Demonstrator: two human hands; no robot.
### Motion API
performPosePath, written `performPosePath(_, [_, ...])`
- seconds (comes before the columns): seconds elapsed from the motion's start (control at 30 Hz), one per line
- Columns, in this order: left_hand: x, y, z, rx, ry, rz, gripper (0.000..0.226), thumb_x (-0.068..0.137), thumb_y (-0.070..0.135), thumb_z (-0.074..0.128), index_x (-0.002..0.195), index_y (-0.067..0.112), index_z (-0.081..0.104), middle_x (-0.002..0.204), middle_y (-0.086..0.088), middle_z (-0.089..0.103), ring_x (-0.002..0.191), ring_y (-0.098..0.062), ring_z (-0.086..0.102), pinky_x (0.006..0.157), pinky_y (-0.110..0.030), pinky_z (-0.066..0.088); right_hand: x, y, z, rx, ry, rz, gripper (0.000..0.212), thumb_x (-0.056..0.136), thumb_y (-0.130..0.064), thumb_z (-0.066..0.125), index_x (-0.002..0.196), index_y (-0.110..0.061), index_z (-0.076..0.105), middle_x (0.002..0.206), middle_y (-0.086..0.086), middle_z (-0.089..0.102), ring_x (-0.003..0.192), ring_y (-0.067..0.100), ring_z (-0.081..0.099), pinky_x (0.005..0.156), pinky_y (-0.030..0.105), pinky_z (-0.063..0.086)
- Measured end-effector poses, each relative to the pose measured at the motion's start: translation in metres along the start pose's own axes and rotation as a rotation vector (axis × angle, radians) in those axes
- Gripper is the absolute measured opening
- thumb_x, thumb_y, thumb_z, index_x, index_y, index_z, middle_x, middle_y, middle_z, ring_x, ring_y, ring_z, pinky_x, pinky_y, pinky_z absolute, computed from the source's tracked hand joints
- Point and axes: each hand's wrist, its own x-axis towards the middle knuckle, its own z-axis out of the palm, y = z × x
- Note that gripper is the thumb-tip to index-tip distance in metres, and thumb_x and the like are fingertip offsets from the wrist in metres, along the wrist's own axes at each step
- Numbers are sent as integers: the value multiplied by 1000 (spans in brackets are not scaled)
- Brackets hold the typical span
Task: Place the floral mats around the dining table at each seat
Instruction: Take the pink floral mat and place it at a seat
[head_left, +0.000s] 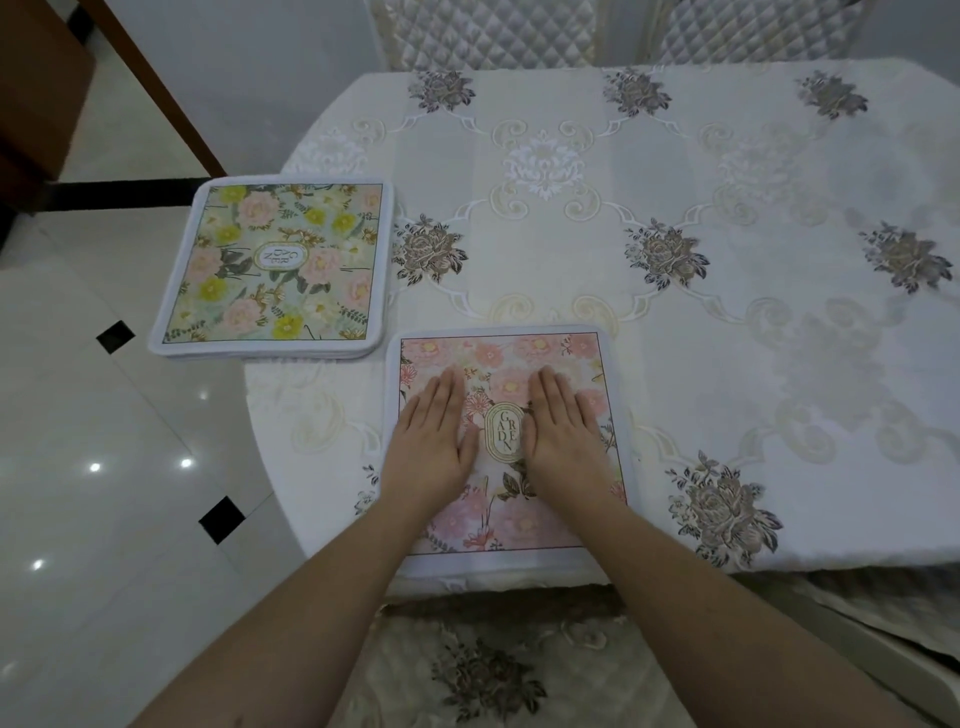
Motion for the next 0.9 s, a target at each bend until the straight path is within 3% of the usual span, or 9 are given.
performPosePath(0.27, [-18,-34,-10,-4,3,-77,63,102,44,17,158,18,7,165,3,2,151,-8,-4,123,-31,-2,-10,40,-12,4,33,59,61,101,-36,7,155,-10,16,163,6,13,150,15,6,122,34,3])
performPosePath(0.5, [-20,-40,-18,67,-31,-139,61,101,40,4,158,19,-1,166,5,-3,152,-12,-5,122,-33,-6,-10,50,-15,0,12,132,61,100,-34,10,155,-6,12,163,9,10,151,19,7,121,35,2])
performPosePath(0.6, [-20,-24,-18,45,-4,-174,62,101,37,9,158,12,11,166,-3,9,153,-17,4,121,-34,-4,-10,26,-18,85,2,198,59,100,-28,13,154,-3,14,163,12,12,150,22,8,121,35,3])
performPosePath(0.73, [-27,14,-6,-91,-31,-22,62,101,37,7,157,12,18,165,-4,16,152,-16,6,124,-37,3,-32,-26,-14,175,-53,47,55,104,-25,14,154,-4,8,163,10,1,151,22,1,123,39,1])
performPosePath(0.83, [-40,31,12,28,-117,109,66,99,40,14,158,11,7,166,-4,1,152,-17,-5,124,-38,2,-55,-51,6,100,-47,0,64,97,-36,2,154,-9,6,162,6,-4,150,19,-4,122,39,-1])
performPosePath(0.9, [-50,32,16,63,-103,118,63,103,37,21,157,10,7,166,-5,1,153,-17,-4,124,-39,4,-61,-48,17,59,-54,10,61,101,-37,4,155,-11,9,163,4,1,150,17,-3,121,37,-1])
